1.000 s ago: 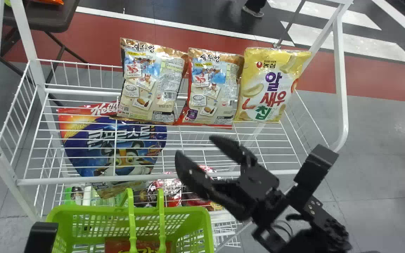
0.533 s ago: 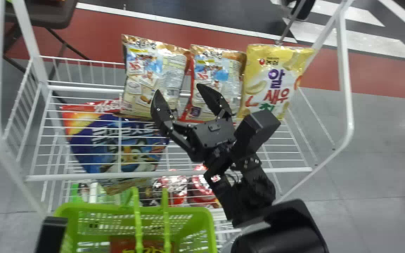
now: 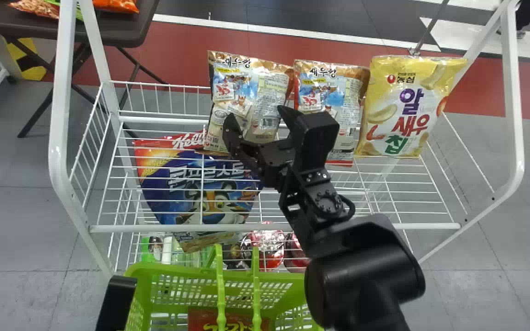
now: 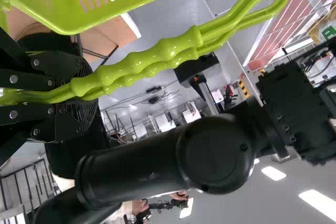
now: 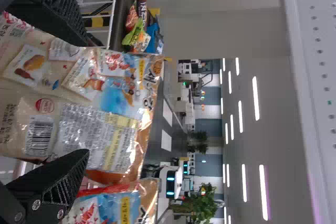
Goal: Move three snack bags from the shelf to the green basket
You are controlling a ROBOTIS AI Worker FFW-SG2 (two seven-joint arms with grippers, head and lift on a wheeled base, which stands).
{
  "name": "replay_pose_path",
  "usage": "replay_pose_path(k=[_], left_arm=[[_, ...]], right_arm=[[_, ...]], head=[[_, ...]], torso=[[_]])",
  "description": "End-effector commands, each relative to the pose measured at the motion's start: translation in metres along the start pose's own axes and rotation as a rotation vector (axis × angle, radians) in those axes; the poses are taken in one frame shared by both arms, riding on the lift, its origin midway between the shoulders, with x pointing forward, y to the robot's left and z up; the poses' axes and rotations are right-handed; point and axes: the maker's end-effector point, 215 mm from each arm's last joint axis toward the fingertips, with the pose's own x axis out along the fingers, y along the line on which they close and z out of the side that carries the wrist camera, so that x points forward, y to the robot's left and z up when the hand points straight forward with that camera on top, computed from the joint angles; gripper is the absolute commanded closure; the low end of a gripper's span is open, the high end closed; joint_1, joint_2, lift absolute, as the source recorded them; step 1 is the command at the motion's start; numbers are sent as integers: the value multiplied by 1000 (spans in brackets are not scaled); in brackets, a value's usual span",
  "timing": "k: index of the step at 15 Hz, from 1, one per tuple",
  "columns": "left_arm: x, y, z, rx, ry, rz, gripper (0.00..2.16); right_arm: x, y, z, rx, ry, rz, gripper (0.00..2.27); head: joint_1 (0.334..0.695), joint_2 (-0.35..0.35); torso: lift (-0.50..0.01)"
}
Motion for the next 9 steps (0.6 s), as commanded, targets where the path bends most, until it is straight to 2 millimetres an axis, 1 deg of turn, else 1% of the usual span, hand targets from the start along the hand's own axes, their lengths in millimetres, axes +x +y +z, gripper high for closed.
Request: replay_pose_path(k=[1, 2, 3, 4, 6, 8, 9], left_arm=[[-4, 2, 2, -2, -5, 2, 1825], [-6, 3, 3, -3, -8, -1, 1825], [-7, 3, 5, -4, -11, -3, 1825], [-10, 4, 4, -5, -7, -2, 1825], [-11, 4, 5, -2, -7, -1, 1825], [-11, 3, 6, 2, -8, -4, 1825], [-11, 3, 6, 2, -8, -4, 1825]], right_arm=[[17, -5, -16, 27, 72, 33, 967], [17, -1, -21, 37, 90, 46, 1787], [15, 8, -30, 58, 124, 87, 2111], [11, 17, -32, 67, 150, 134, 2196], [3, 29, -19, 68, 136, 166, 2233], [-10, 37, -2, 73, 114, 174, 2240], [-18, 39, 3, 79, 114, 176, 2240]], head=[[695, -162], [695, -156], [695, -151], [695, -143], [695, -120], [695, -102], [695, -99]], torso=[[-47], [-47], [-47], [-47], [-47], [-47], [-47]])
